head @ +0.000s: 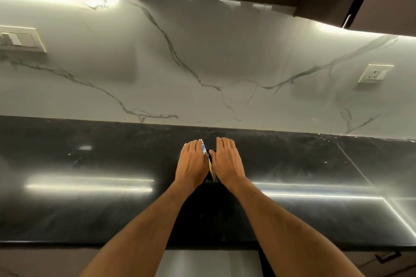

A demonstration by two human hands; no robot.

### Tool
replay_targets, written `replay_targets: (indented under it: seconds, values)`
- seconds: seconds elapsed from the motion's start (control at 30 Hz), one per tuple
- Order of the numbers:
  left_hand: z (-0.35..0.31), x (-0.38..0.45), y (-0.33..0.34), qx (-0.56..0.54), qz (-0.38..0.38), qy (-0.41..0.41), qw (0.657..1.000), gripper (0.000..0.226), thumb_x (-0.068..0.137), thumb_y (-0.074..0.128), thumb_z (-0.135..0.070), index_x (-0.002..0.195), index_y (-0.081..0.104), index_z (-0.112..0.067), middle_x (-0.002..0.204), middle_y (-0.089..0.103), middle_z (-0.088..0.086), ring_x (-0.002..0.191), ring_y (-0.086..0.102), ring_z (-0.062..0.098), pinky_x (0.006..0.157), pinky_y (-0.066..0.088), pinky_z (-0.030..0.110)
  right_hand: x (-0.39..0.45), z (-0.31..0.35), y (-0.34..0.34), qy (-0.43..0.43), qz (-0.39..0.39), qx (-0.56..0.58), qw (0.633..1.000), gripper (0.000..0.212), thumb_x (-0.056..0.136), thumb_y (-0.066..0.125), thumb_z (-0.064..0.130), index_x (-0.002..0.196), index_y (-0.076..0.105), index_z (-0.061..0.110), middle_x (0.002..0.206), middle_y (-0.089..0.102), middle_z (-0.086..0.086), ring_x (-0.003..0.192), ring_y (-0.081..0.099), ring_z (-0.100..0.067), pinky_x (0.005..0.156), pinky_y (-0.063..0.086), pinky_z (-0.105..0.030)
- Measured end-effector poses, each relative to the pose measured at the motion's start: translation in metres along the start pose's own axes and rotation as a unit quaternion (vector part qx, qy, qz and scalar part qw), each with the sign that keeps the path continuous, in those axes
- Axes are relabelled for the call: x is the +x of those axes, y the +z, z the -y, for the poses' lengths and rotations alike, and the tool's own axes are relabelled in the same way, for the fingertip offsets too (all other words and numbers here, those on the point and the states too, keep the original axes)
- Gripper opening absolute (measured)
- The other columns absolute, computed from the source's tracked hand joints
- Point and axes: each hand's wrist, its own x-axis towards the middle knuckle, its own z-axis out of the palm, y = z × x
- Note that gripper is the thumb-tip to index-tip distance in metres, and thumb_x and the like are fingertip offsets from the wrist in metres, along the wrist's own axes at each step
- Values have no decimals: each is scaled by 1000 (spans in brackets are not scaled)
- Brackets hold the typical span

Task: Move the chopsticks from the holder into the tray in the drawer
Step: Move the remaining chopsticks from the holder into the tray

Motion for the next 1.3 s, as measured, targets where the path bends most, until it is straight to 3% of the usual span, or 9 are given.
replay_targets:
  seconds: [0.23,0.37,0.5,0.73,0.83,0.97,1.03,1.17,1.3]
  values:
    - [12,23,32,-11,12,-29,999,17,98,47,-15,112,58,-12,110,64,4,101,60,18,102,46,34,23,-11,39,21,60,60,996,22,103,51,18,123,55,9,116,64,-11,101,59,-23,89,52,-30]
    - [17,29,44,-93,33,-73,992,12,97,47,-11,101,58,-11,102,63,4,93,58,18,95,47,36,29,-15,51,64,104,99,988,11,103,50,18,112,46,14,94,66,-5,72,59,-15,64,47,-25]
    - [18,29,52,-155,48,-87,983,16,98,49,-14,110,60,-14,111,62,2,101,57,17,98,47,35,32,-16,58,85,142,144,976,13,105,47,24,111,37,19,84,58,4,62,51,-6,63,49,-27]
    - [20,29,56,-191,47,-80,977,18,99,48,-15,113,59,-18,113,61,-2,101,56,12,95,49,32,35,-19,59,139,69,206,966,33,94,60,7,119,44,21,69,59,10,55,55,-3,44,35,-13]
    - [18,29,51,-206,28,-63,976,21,100,48,-12,118,58,-18,117,61,-2,105,57,10,98,50,31,43,-17,48,166,16,271,948,53,86,70,-5,128,49,19,69,66,6,60,64,-4,52,47,-12]
    - [10,32,37,-219,24,-66,973,36,104,48,-17,138,51,-9,137,57,5,125,55,16,108,46,31,53,-13,17,172,-66,368,912,61,82,75,-9,128,51,22,75,71,4,69,71,-3,66,59,-17]
    - [2,36,26,-232,25,-65,970,29,105,49,-23,130,57,-13,129,61,0,115,60,10,99,50,27,55,-11,0,172,-94,417,888,64,82,75,-10,130,49,23,80,73,1,72,74,-4,67,60,-18]
    - [-16,36,3,-295,36,-82,951,20,105,51,-24,99,68,-16,86,69,-5,75,64,7,67,51,24,48,-5,-29,173,-138,470,854,65,81,76,-11,130,48,22,81,76,-1,73,75,-5,65,59,-16]
    - [-23,17,-19,-372,68,-108,919,19,101,58,-13,90,73,-13,80,75,2,75,74,16,77,63,32,24,0,-45,158,-136,469,858,73,80,77,-9,136,44,25,83,77,-1,73,76,-7,72,62,-21]
